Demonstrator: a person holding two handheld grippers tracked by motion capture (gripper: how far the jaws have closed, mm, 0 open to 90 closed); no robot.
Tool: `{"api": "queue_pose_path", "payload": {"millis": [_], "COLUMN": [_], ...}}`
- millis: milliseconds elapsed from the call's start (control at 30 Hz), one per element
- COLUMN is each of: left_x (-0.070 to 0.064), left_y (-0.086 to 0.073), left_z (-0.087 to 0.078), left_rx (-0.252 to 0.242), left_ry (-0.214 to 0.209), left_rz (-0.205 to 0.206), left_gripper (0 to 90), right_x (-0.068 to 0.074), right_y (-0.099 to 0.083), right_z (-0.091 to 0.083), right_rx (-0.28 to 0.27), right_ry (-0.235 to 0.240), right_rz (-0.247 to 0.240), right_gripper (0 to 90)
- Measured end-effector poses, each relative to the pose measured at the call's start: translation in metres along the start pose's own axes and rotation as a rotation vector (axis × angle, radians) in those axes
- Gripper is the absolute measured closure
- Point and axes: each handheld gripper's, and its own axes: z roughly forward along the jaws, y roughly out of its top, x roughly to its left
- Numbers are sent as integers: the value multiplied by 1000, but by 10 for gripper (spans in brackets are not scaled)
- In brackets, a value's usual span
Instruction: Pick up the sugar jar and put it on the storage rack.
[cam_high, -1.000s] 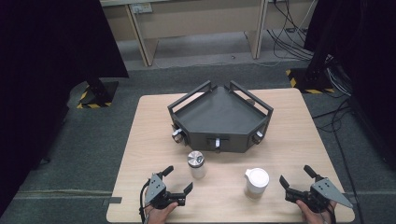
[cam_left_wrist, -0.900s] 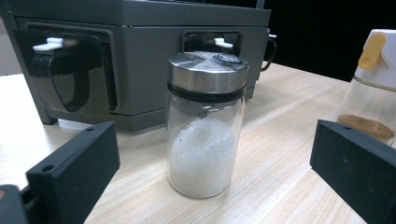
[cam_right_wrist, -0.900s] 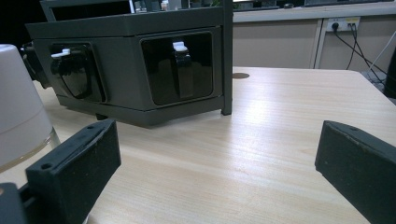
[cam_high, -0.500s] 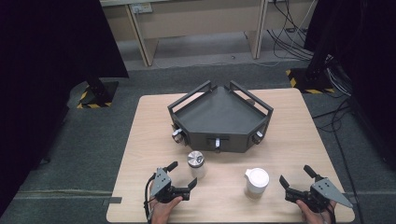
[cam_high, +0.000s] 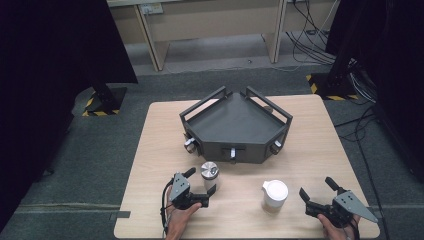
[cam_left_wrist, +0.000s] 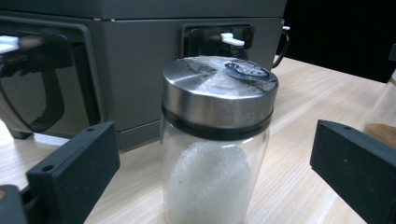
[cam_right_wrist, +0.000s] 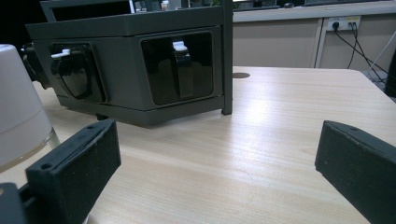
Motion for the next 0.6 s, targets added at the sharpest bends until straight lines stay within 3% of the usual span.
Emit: {"api": "queue_pose_path", "payload": {"millis": [600], "left_x": [-2], "left_y": [6], "left_z": [20], "left_rx": [39], "left_ry": [7], "left_rz": [3], "left_gripper": [79], "right_x": [0], "right_y": [0], "right_z": [-1], "right_rx": [-5], "right_ry": [2], "right_rz": [0], "right_gripper": [4]}}
